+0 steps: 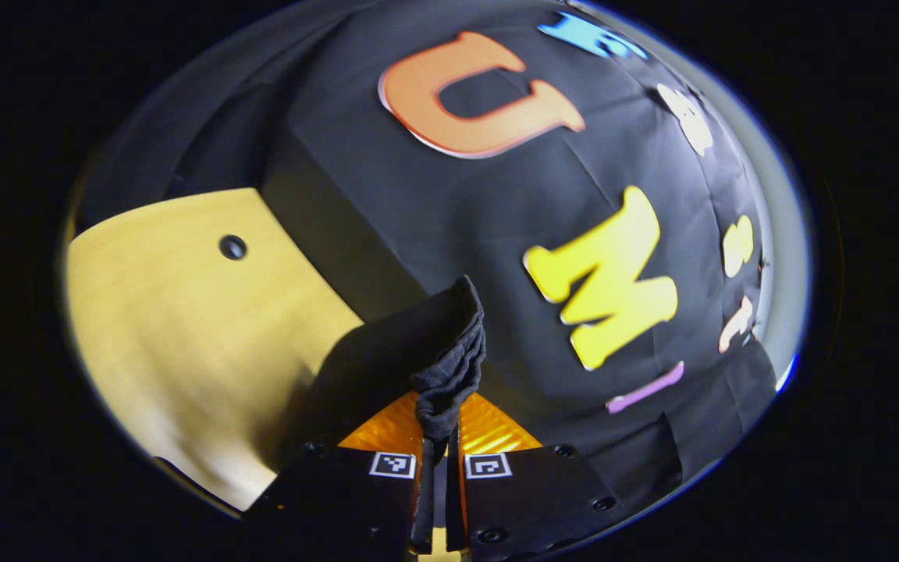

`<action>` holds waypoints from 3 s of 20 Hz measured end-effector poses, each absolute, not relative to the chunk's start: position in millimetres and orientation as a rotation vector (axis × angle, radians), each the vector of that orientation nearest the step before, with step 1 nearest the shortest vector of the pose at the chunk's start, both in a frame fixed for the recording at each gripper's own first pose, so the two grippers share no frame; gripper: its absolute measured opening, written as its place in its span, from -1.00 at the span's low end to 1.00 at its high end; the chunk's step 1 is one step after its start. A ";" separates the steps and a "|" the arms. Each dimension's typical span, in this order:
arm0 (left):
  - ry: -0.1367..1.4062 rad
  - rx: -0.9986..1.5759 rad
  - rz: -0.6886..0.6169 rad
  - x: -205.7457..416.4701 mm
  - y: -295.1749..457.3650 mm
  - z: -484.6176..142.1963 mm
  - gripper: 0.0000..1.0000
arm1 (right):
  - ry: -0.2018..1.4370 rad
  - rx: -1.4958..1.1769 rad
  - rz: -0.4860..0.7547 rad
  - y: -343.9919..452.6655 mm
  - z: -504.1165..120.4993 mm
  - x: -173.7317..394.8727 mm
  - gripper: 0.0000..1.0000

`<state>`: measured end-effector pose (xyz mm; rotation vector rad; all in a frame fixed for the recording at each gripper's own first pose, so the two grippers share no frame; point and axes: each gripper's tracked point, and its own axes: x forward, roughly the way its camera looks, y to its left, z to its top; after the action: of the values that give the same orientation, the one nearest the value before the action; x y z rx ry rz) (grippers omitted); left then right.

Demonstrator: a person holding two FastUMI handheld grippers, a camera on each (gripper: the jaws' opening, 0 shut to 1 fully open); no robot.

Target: Grasp the waist and the cuffs of the jeans and fold them to make the two legs overlap; first hold the waist and fold one-third of the jeans toward the cuffs, then hold the cuffs and fold the remaining one-third in the same direction to finish folding.

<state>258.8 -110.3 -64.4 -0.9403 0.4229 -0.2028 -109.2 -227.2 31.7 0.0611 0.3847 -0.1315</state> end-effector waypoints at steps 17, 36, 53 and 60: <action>0.767 -0.388 -0.190 216.1 -307.5 -253.6 -0.41 | 0.530 0.143 -0.321 -325.0 -23.8 -154.6 0.92; 0.098 -0.171 -0.138 176.1 -135.2 100.7 0.96 | 0.014 0.037 -0.026 -160.7 140.3 -32.8 0.87; -0.014 -0.075 -0.007 87.0 -81.1 125.6 0.96 | -0.054 0.042 0.073 -76.3 140.8 -59.2 0.87; -0.004 -0.084 -0.036 93.3 -88.3 120.6 0.95 | -0.049 0.031 0.054 -84.1 141.6 -57.2 0.96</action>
<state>93.3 -88.3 120.6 -0.0837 -0.0040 -0.0357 -57.2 -84.1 141.6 0.0310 -0.0494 0.0538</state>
